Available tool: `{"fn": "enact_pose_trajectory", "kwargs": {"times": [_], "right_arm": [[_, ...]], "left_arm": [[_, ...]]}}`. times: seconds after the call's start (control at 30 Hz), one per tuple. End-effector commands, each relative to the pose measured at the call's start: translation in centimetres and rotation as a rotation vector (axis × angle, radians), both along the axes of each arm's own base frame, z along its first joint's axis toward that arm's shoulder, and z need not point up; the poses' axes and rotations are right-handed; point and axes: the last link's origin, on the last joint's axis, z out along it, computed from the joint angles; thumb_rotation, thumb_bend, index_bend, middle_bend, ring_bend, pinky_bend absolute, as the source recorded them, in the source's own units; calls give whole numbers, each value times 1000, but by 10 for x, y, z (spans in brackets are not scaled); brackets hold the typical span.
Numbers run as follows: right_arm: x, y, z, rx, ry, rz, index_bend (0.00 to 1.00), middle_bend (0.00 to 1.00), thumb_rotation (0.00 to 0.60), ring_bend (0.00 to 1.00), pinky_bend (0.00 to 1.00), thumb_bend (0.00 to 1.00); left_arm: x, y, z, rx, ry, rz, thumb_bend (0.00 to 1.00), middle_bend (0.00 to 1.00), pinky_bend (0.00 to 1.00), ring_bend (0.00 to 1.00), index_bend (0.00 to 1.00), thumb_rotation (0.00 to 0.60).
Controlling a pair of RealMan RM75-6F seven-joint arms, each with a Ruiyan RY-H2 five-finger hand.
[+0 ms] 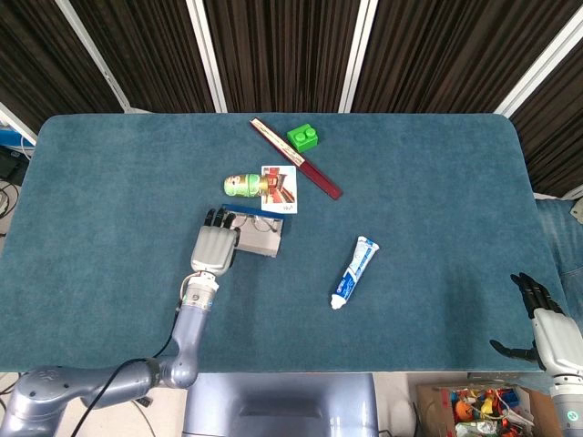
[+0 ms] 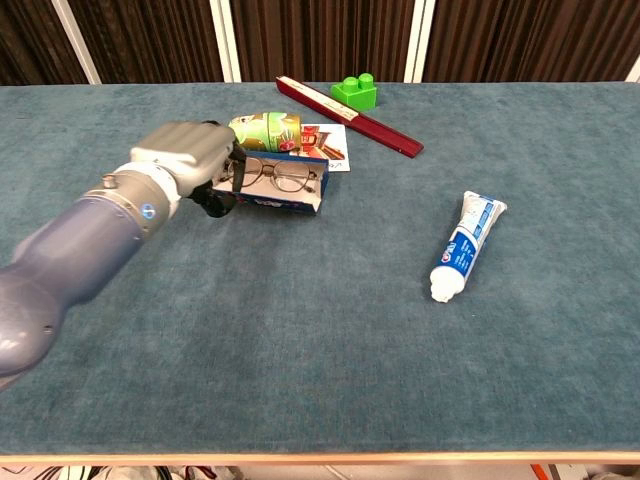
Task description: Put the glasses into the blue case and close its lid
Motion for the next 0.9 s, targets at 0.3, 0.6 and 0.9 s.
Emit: {"fn": "enact_pose_trajectory", "kwargs": {"times": [0.3,0.6,0.9], "right_arm": [[0,0,0,0,0,-1,0,0,600,36,178,207],[1,0,0,-2,1,-1,0,0,600,36,178,207],[0,1,-1,7,-10,-11,0,0,600,36,178,207]], "left_arm": [[-31,-33,35,-21,50,-1,420,188,109,54,557,600],[-19,-43,46,-60,27,-25,420,172,103,36,558,600],[-4,-26,51,-86,54,-36,420,160,94,19,562,600]]}}
